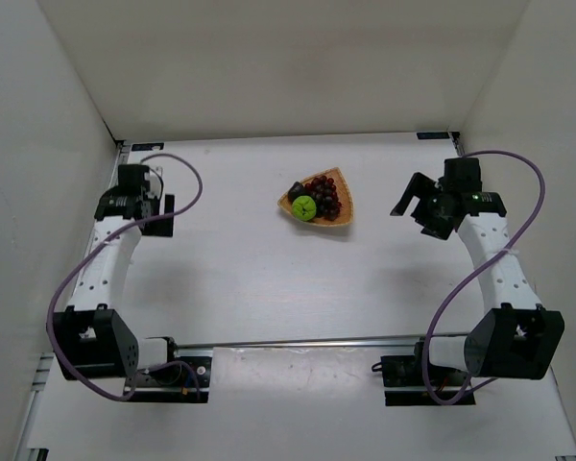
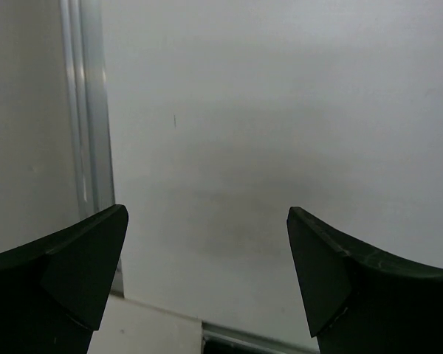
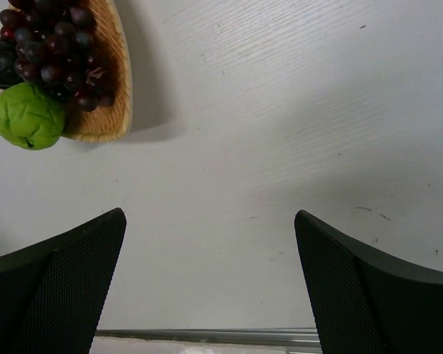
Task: Place and organize the fake fruits in the fruit bowl
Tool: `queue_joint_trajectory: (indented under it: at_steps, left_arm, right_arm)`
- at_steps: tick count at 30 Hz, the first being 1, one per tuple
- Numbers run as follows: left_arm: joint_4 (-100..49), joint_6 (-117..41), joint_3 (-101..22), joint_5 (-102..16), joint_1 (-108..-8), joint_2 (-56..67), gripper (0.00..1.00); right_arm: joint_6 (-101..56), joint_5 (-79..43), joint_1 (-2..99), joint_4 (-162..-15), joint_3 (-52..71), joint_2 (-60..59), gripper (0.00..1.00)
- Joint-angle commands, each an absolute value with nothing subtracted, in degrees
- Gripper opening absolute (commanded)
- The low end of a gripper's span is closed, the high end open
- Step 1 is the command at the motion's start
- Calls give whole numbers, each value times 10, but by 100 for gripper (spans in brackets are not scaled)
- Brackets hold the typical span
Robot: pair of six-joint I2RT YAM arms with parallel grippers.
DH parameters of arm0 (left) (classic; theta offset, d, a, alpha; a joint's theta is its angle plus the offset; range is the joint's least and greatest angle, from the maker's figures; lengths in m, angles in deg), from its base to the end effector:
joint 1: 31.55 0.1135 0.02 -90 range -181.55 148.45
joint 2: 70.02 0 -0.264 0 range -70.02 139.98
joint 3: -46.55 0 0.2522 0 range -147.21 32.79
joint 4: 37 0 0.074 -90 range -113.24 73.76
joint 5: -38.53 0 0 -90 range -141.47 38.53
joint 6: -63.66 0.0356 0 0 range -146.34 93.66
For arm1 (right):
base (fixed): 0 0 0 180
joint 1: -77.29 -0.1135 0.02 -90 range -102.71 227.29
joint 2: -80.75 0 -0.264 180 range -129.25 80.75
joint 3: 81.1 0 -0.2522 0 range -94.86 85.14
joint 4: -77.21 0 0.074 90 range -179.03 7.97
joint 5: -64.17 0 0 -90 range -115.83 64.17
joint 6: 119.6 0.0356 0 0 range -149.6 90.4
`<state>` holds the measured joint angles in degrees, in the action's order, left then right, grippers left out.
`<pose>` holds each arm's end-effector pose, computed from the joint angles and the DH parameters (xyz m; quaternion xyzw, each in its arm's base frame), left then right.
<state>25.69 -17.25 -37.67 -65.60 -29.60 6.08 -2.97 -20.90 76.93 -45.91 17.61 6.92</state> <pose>0.2687 0.0178 0.3170 0.0215 0.9458 0.1457 0.2893 0.2677 0.0047 0.3167 0.1984 0.9160 0.1201 0.3275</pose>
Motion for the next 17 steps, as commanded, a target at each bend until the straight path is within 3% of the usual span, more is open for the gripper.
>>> queue_joint_trajectory:
  at_steps: [1,6,17]
  left_arm:
    - [265,-204,-279,-652,-262,0,100]
    - [236,-228,-200,-658,-222,-37,100]
    - [236,-236,-198,-630,-191,-37,100]
  right_arm:
    - [-26,-189,772,-482,176,73,99]
    - [-21,-177,772,-482,176,66,99]
    - [-21,-177,772,-482,199,72,99]
